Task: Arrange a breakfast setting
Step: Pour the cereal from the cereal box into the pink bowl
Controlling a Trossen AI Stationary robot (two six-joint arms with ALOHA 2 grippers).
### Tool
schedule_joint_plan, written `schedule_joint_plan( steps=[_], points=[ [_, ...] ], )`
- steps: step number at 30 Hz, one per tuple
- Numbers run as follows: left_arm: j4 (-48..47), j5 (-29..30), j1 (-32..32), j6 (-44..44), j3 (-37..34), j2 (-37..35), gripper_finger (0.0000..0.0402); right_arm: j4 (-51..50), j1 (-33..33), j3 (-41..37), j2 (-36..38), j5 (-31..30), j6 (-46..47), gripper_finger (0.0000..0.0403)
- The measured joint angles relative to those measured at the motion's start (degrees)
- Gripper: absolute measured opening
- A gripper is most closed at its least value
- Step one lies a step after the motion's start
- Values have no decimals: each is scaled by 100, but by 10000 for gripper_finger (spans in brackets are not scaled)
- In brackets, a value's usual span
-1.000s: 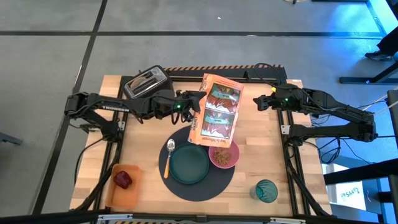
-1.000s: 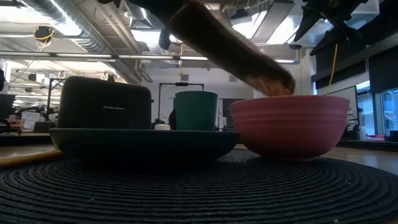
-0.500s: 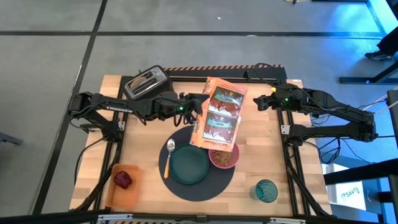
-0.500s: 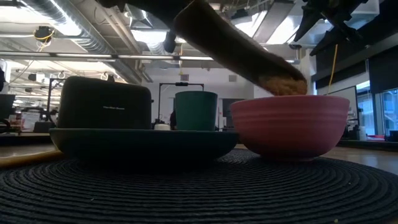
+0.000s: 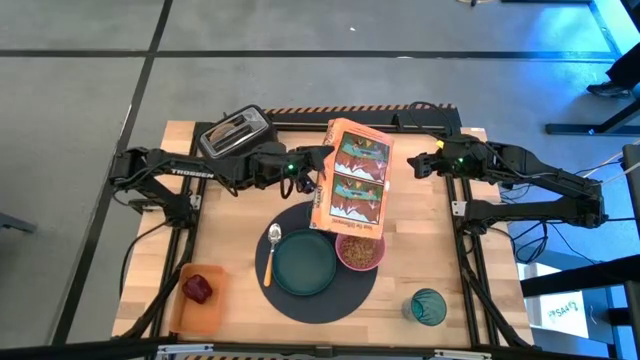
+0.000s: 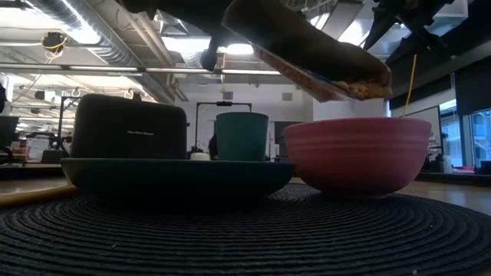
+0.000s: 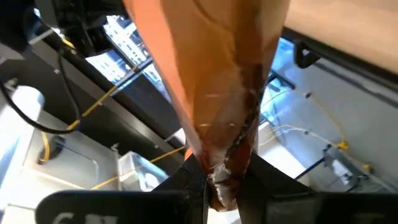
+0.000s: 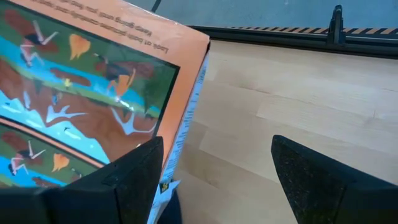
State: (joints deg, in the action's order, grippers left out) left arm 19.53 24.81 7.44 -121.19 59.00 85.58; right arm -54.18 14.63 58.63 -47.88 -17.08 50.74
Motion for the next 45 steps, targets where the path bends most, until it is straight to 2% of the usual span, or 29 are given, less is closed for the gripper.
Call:
schedule_joint_plan(
  steps=[11,27,31,38,45],
  points=[
    [-930,-111,227,960,0,0,44,0,0,1,0,9,0,289],
    [-1417,-1177,963,2254,0,-4,44,173,0,1,0,14,-4,289],
    [-1673,-1707,1221,2879,0,-4,44,876,0,0,0,13,-117,289],
    [-1932,-2679,1712,4179,0,-4,44,2339,0,297,0,17,-848,289],
    [-2095,-4270,2177,6064,0,-4,44,2515,0,1215,9,17,-1724,289]
  ],
)
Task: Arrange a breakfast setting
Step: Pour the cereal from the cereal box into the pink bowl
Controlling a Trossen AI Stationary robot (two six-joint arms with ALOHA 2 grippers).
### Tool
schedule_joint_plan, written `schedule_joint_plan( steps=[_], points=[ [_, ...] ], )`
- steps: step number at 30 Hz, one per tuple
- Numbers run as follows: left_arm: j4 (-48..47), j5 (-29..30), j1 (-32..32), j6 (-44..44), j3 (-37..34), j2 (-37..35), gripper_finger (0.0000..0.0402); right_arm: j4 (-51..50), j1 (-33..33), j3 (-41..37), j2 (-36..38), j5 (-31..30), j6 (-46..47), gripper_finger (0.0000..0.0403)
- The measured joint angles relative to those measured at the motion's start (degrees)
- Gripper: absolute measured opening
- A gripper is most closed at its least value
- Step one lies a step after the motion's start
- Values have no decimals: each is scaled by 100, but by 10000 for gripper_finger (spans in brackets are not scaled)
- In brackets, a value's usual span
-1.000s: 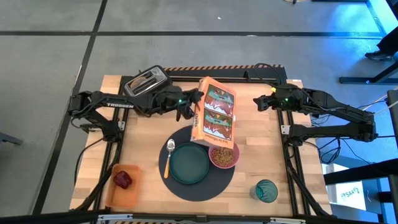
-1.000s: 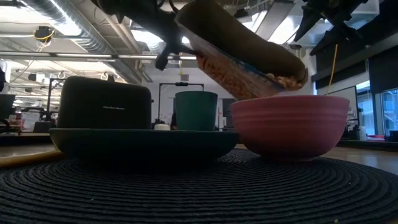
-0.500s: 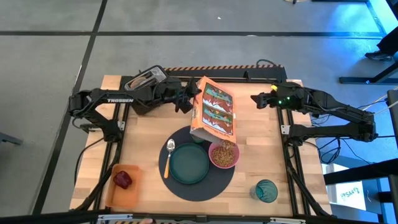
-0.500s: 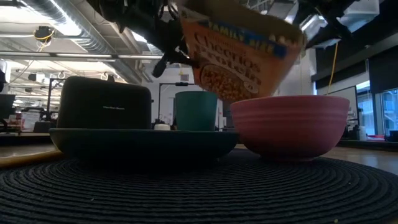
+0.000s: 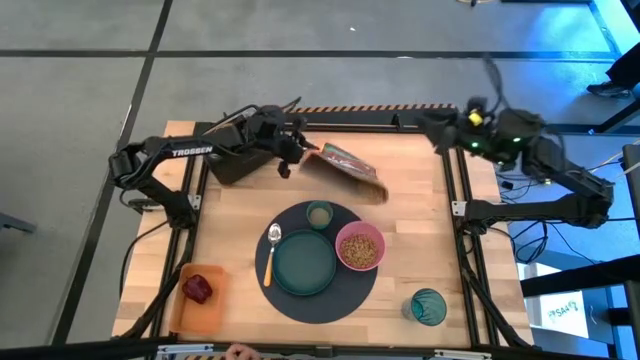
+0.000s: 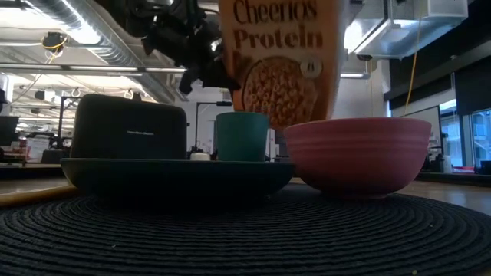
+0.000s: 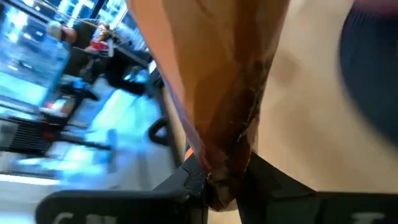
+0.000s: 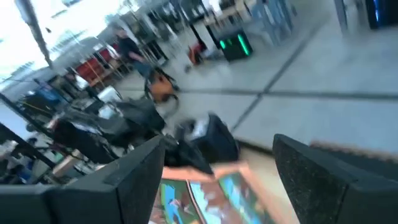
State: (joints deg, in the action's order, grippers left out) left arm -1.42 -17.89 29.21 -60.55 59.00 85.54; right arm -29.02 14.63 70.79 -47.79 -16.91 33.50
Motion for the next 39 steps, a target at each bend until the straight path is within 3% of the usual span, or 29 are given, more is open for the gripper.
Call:
schedule_joint_plan(
  steps=[6,10,17,23,32,39],
  points=[
    [257,-1706,387,1929,0,-4,44,-10,0,358,-4,308,-728,289],
    [737,-2181,601,3406,0,-9,44,-71,0,358,-45,672,-1019,289],
    [1269,-2254,615,4537,0,-9,44,-16,-4,358,-548,1043,-1461,289],
    [1268,-2087,488,4716,2,-9,44,600,-2,357,-990,1215,-1882,289],
    [1268,-1772,414,4982,2,-9,44,689,2,360,-684,1178,-2031,289],
    [1268,-1502,274,4804,2,-9,44,643,2,355,-918,997,-2187,289]
  ],
)
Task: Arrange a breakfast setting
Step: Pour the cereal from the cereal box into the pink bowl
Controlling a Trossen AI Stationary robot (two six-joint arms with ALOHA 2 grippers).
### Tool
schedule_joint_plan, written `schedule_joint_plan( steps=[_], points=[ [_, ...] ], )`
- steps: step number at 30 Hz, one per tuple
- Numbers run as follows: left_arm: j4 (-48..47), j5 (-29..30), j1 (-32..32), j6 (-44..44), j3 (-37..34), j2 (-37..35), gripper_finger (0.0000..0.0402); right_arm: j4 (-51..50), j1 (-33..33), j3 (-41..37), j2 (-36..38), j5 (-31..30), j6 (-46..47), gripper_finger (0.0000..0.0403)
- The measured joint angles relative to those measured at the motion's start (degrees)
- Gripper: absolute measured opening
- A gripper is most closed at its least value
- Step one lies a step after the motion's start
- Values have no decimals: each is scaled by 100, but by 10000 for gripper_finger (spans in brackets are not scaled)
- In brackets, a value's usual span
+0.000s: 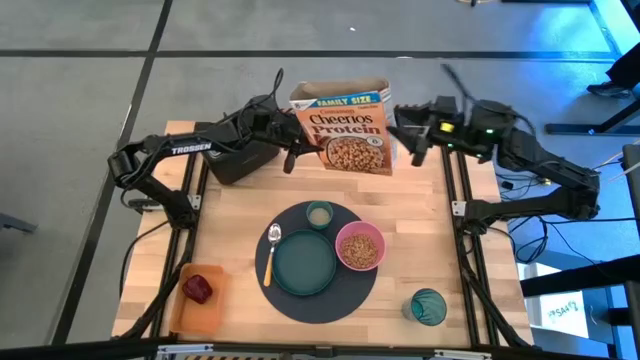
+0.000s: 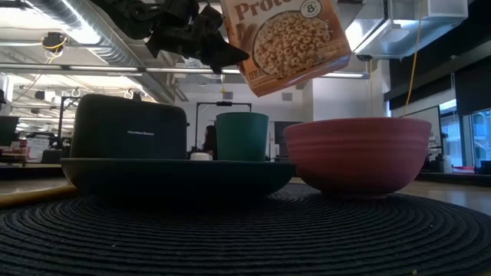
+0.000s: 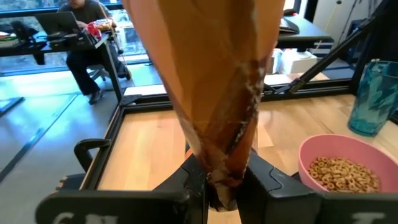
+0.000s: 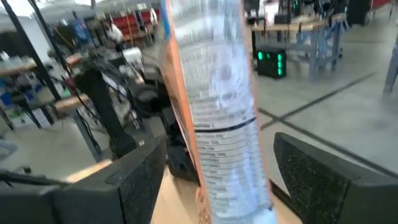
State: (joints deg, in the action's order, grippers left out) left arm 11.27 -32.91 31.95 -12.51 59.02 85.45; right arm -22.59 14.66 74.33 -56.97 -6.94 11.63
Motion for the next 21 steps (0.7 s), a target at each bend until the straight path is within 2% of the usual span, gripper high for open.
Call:
schedule_joint_plan(
  steps=[4,12,21],
  points=[
    [0,294,-68,75,0,0,44,-70,-39,-4,-94,-94,89,289],
    [225,865,-114,885,0,0,44,-575,-822,3,-136,-2051,-24,289],
    [394,862,-314,763,4,0,44,-573,-1019,3,-376,-3195,-430,289]
  ],
)
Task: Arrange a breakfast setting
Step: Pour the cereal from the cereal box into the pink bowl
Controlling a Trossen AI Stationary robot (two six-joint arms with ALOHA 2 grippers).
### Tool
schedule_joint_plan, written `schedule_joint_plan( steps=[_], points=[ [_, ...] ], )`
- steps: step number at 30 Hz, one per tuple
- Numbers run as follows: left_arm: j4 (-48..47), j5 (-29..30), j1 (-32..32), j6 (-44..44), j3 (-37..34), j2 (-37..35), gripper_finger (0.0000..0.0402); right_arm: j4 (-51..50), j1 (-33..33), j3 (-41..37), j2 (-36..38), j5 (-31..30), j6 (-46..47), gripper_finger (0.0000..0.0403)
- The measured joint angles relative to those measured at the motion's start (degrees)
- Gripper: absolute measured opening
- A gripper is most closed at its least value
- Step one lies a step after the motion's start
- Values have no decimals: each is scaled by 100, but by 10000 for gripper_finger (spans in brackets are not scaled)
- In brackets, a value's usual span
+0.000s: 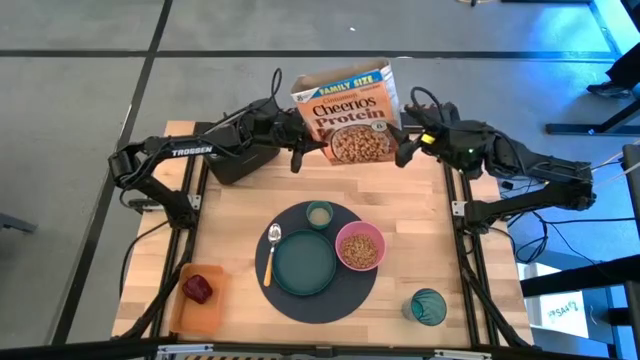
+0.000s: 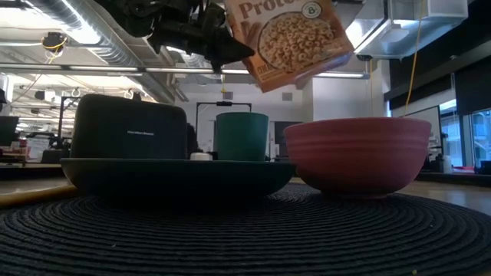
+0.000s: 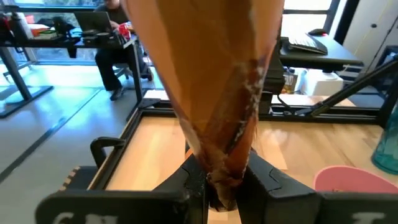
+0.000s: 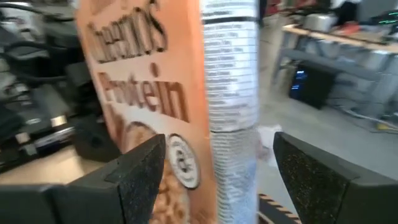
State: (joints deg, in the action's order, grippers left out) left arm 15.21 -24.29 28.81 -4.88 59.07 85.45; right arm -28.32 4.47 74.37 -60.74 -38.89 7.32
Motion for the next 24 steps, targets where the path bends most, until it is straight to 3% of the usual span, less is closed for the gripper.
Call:
schedule_joint_plan(
  steps=[6,14,24],
  points=[
    [-10,177,-52,19,0,0,44,25,-231,0,-30,6,20,289],
    [-16,419,-47,30,0,0,44,180,-974,0,-6,-1507,-482,289],
    [-16,385,-148,0,0,0,44,430,-684,0,-160,-1339,-760,289]
  ],
)
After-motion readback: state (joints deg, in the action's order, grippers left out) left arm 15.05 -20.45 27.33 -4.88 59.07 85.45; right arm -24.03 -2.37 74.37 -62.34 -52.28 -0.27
